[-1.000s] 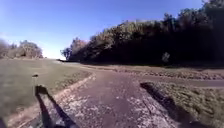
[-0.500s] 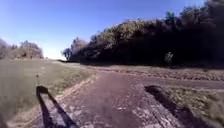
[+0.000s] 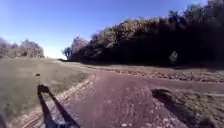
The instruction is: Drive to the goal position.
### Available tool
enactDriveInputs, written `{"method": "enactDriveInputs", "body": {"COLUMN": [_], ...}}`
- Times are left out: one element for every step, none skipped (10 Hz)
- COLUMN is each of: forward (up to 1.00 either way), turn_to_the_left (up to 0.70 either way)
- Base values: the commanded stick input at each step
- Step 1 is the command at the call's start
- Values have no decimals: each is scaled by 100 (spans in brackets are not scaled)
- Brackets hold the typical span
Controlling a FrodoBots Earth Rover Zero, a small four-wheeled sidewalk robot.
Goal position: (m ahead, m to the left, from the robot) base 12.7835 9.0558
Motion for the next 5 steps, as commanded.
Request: {"method": "enactDriveInputs", "body": {"forward": [85,85,85,85,85], "turn_to_the_left": [0,0,0,0,0]}}
